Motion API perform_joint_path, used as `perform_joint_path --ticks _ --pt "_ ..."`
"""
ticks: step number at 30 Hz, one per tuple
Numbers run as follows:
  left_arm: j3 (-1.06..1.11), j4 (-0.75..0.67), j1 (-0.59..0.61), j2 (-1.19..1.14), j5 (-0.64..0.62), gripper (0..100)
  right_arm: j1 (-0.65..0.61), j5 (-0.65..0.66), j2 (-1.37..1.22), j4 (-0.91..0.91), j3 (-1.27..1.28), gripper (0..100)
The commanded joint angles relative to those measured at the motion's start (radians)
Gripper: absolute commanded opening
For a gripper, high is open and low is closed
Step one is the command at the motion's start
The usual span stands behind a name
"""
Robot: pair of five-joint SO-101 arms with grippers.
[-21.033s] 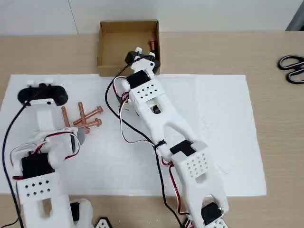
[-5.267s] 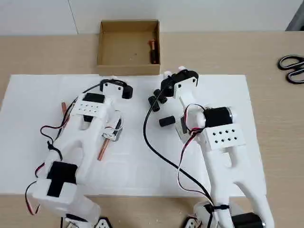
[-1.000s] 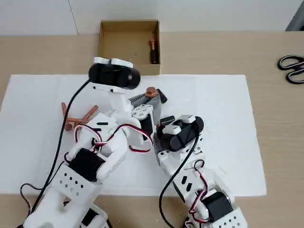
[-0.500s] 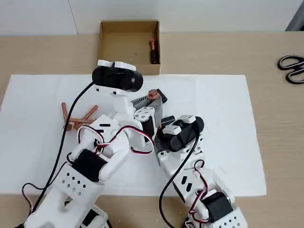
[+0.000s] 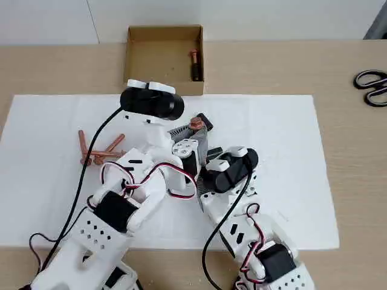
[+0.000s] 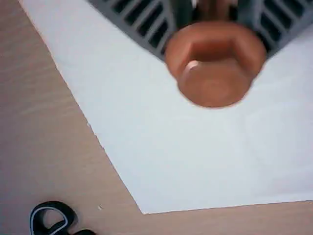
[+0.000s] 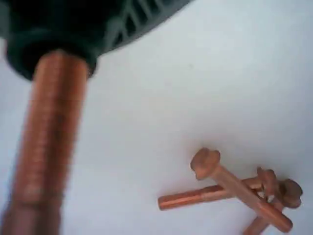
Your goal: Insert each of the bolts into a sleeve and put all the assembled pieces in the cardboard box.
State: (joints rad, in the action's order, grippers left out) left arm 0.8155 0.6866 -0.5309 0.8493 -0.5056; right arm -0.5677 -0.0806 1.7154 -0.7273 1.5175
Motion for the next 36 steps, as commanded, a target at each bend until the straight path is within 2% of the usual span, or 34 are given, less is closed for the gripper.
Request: perform_joint_path --ticks 1,15,21,36 --pt "-0.005 -0.026 -0.006 0.026 0.000 1 -0.005 -0.012 0.021 0.024 -0.012 0.3" --pt "0.061 -0.055 -0.006 0.026 0.003 1 -0.005 -0.012 0.021 0.024 -0.012 0.3" --pt "0.053 0.032 -0.006 0.026 0.003 1 -0.005 -0.012 0.022 0.024 -0.012 0.3" --pt "0.114 0.038 -0.008 0.026 0.000 1 -0.005 -0.011 0.022 0.024 -0.012 0.3"
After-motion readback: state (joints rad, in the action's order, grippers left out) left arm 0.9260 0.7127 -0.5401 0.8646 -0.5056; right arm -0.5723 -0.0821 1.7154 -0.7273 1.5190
